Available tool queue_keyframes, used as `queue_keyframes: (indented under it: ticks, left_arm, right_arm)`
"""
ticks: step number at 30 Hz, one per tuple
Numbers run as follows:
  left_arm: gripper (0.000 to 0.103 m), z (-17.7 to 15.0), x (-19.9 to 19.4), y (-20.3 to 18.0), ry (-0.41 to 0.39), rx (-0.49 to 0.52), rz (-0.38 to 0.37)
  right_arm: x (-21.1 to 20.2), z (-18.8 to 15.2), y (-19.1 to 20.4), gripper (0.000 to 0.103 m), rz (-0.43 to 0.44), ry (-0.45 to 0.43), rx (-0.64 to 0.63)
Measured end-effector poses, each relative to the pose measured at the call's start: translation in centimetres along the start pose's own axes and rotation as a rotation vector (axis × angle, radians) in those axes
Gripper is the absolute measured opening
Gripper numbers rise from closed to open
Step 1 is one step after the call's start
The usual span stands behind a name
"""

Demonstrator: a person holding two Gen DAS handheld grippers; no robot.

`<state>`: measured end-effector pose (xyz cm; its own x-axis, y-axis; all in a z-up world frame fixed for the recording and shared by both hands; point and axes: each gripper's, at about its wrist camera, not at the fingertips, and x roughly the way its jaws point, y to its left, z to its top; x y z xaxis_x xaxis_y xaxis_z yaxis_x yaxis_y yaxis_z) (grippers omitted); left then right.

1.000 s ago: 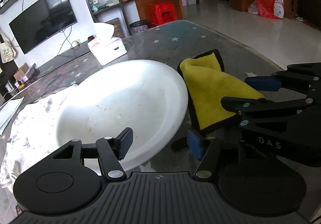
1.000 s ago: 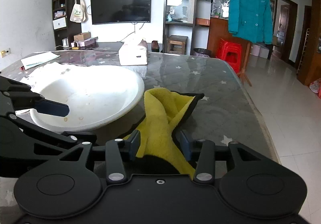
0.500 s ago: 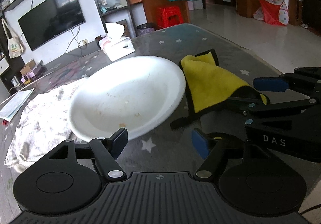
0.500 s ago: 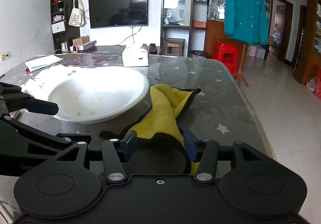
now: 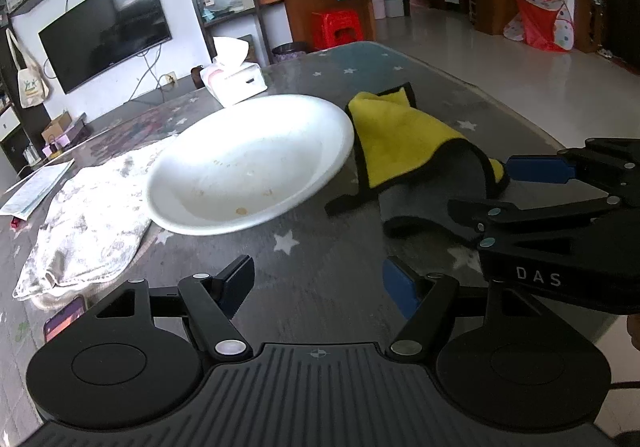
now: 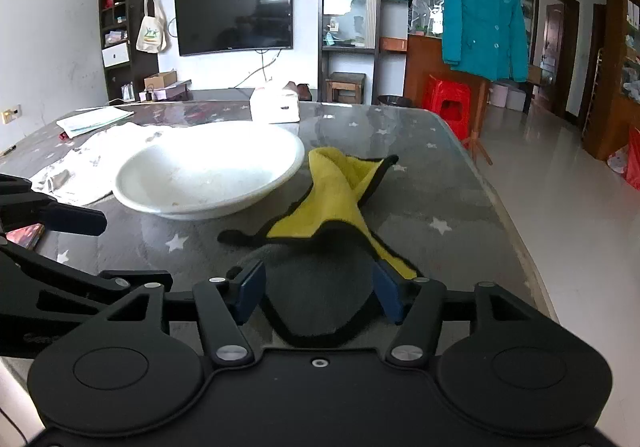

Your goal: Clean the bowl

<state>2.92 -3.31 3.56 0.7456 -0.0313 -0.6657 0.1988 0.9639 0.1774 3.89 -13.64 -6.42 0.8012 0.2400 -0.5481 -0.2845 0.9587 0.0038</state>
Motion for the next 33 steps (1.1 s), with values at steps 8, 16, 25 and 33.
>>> queue_keyframes:
  ticks: [8, 16, 25, 33]
  left_arm:
    - [0.072, -1.5, -1.5, -0.5, -0.001, -0.012, -0.020]
    - [0.072, -3.1, -2.8, -1.4, -0.003, 0.022, -0.006]
    - [0.072, -4.5, -4.1, -1.9, 0.004, 0.001, -0.009]
    - [0.072, -6.2, -5.4, -2.4, 0.001, -0.043, -0.007]
  right_arm:
    - [-1.5, -1.2, 0.5, 0.063, -0.006, 0.003, -0.001]
    - [-3.1, -2.7, 1.1, 0.064, -0.008, 0.012, -0.005]
    - [-4.6, -4.0, 1.5, 0.064, -0.010, 0.014, -0.001]
    - [-6.1, -5.3, 1.6, 0.070, -0.023, 0.008, 0.013]
